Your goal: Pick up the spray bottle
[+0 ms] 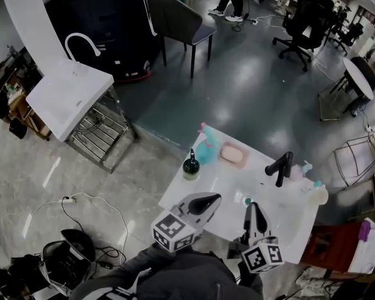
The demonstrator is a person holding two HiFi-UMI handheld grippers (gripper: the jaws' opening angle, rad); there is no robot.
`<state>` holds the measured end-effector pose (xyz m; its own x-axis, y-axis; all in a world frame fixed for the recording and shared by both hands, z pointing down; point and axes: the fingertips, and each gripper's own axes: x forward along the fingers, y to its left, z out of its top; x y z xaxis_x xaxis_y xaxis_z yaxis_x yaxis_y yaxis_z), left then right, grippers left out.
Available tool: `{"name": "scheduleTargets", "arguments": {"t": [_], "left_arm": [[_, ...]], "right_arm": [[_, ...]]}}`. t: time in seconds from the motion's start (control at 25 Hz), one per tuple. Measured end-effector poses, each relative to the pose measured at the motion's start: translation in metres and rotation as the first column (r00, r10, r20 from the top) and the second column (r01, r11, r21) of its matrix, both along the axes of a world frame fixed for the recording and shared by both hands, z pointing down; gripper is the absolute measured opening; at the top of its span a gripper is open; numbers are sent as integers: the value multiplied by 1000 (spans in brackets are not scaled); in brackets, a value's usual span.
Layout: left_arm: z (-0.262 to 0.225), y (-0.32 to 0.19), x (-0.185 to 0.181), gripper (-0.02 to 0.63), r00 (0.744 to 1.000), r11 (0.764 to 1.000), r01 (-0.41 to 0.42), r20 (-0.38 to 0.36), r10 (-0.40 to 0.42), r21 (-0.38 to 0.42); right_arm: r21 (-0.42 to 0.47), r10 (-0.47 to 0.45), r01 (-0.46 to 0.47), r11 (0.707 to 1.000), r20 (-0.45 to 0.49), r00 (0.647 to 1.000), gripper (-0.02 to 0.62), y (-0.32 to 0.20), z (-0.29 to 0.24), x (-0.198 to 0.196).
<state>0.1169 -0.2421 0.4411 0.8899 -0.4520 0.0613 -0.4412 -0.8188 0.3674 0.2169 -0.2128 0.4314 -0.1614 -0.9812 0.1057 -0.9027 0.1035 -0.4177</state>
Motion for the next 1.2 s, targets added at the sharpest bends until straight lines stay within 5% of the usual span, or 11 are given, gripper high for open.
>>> {"name": "scheduleTargets", "arguments": {"t": [0.6, 0.92, 1.2], "left_arm": [[-21, -48, 6, 3, 1000, 998, -15, -4, 15, 65], [-33, -62, -30, 3, 992, 988, 125, -12, -125, 93], [-28, -71, -80, 3, 960, 957, 277, 16, -279, 87]], "right_arm": [[96, -127, 136, 986, -89, 988, 11, -70, -26, -15], [113, -239, 253, 961, -128, 963, 11, -104, -34, -37], [135, -297, 318, 938, -159, 942, 16, -136, -31, -58]]}}
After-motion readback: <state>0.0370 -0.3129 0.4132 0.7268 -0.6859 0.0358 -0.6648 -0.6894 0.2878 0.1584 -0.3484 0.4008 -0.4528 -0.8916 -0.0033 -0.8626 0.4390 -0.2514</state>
